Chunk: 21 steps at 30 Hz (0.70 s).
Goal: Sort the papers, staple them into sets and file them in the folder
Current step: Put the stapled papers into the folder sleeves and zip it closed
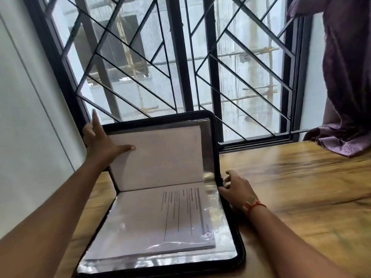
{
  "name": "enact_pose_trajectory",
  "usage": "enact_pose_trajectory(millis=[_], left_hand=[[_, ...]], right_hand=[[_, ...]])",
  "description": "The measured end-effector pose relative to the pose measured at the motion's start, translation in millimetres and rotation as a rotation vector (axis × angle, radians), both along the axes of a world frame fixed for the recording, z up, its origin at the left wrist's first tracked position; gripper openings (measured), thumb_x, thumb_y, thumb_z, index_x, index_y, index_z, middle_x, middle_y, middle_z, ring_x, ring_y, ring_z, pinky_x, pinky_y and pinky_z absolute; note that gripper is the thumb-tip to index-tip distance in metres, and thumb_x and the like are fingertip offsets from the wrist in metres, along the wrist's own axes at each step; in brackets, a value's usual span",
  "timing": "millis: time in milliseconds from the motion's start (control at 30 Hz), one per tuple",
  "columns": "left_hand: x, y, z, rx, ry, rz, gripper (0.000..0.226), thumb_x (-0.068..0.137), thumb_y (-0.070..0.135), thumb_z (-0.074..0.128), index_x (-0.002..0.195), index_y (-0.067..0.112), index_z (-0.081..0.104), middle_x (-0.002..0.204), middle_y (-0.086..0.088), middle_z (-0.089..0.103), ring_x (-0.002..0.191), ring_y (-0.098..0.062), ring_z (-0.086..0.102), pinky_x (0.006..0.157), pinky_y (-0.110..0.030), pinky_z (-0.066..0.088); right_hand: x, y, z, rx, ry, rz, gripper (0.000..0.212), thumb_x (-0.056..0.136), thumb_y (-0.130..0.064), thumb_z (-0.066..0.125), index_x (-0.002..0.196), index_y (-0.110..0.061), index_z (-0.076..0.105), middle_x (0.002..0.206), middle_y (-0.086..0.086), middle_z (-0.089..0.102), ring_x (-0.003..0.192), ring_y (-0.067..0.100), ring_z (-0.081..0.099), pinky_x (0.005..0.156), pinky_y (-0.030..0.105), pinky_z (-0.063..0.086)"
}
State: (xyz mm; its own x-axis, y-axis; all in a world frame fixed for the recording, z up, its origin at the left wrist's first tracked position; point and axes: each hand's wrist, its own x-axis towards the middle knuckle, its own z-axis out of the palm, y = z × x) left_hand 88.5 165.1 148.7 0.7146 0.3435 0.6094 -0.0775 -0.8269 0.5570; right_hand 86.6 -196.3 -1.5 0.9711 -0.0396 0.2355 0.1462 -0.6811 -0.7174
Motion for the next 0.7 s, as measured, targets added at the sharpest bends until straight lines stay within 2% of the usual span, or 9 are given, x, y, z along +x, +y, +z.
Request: enact_pose_trajectory(millis=[33,133,200,267,400,467,567,633,700], left_hand=[[-8.0,-0.8,6.1,0.094,-0.004,0.009,0.149,0.05,0.043,0.097,0.159,0.034,-0.006,0.152,-0.019,0.011,0.141,-0.031,0.015,0.115,-0.037,0.017],[-29.8,-3.5,17.3,0.315,0.083,0.08,0.122,0.05,0.056,0.093,0.151,0.04,0.028,0.143,-0.01,0.024,0.133,-0.034,0.025,0.108,-0.055,0.031],[-41.7,-7.2,19.8,0.513,0.059,0.117,0.099,0.051,0.058,0.092,0.138,0.033,0.051,0.135,-0.01,0.039,0.126,-0.037,0.036,0.101,-0.056,0.033],[-50.9,-12.4,20.6,0.684,0.01,0.113,0.084,0.053,0.051,0.093,0.125,0.022,0.063,0.121,-0.012,0.057,0.115,-0.038,0.051,0.094,-0.054,0.037],[-75.6,-31.7,25.2,0.938,0.015,-0.022,0.065,0.056,0.037,0.095,0.108,0.015,0.063,0.092,-0.008,0.069,0.086,-0.031,0.069,0.074,-0.044,0.05],[-93.5,-46.8,23.3,0.945,0.07,-0.114,0.056,0.064,0.034,0.09,0.11,0.022,0.059,0.093,-0.001,0.07,0.085,-0.029,0.069,0.068,-0.039,0.051],[-116.5,-62.3,13.1,0.936,0.094,-0.147,0.038,0.079,0.032,0.077,0.11,0.036,0.055,0.098,0.014,0.067,0.089,-0.019,0.066,0.061,-0.031,0.044],[-129.3,-65.9,4.0,0.948,0.097,-0.197,0.033,0.084,0.028,0.073,0.111,0.036,0.057,0.099,0.015,0.066,0.089,-0.018,0.066,0.059,-0.029,0.039],[-137.9,-62.6,-8.6,0.952,0.106,-0.269,0.027,0.091,0.03,0.065,0.115,0.038,0.057,0.104,0.014,0.067,0.092,-0.018,0.067,0.061,-0.03,0.046]], right_hand=[[-0.3,-0.3,0.5,0.004,-0.002,0.006,0.057,0.082,-0.019,0.067,0.136,-0.011,0.05,0.111,0.005,0.067,0.101,0.025,0.064,0.088,0.031,0.05],[-0.5,-1.3,1.4,0.021,0.005,0.019,0.067,0.081,-0.019,0.068,0.143,-0.012,0.044,0.118,0.007,0.065,0.106,0.026,0.062,0.092,0.029,0.047],[-1.6,-2.2,2.6,0.026,0.008,0.029,0.07,0.081,-0.019,0.069,0.146,-0.013,0.042,0.122,0.009,0.064,0.109,0.026,0.061,0.093,0.028,0.045],[-2.5,-2.6,3.6,0.027,0.017,0.038,0.07,0.082,-0.019,0.069,0.146,-0.015,0.041,0.123,0.009,0.063,0.111,0.027,0.06,0.093,0.027,0.045],[-3.6,-5.1,4.2,0.035,0.014,0.049,0.067,0.081,-0.019,0.07,0.144,-0.018,0.046,0.123,0.009,0.064,0.111,0.026,0.06,0.093,0.027,0.045],[-3.8,-6.6,4.9,0.044,0.008,0.059,0.064,0.081,-0.019,0.07,0.142,-0.017,0.05,0.122,0.01,0.064,0.109,0.026,0.061,0.093,0.029,0.046],[-3.4,-9.4,7.0,0.055,0.013,0.084,0.062,0.081,-0.015,0.071,0.14,-0.013,0.053,0.122,0.013,0.064,0.108,0.029,0.062,0.092,0.029,0.046],[-4.1,-10.1,7.7,0.041,0.006,0.078,0.059,0.08,-0.017,0.073,0.137,-0.014,0.056,0.12,0.012,0.066,0.108,0.027,0.063,0.091,0.026,0.045],[-4.7,-10.0,7.3,0.044,0.003,0.081,0.054,0.08,-0.019,0.071,0.133,-0.015,0.058,0.119,0.01,0.067,0.107,0.026,0.063,0.09,0.025,0.045]])
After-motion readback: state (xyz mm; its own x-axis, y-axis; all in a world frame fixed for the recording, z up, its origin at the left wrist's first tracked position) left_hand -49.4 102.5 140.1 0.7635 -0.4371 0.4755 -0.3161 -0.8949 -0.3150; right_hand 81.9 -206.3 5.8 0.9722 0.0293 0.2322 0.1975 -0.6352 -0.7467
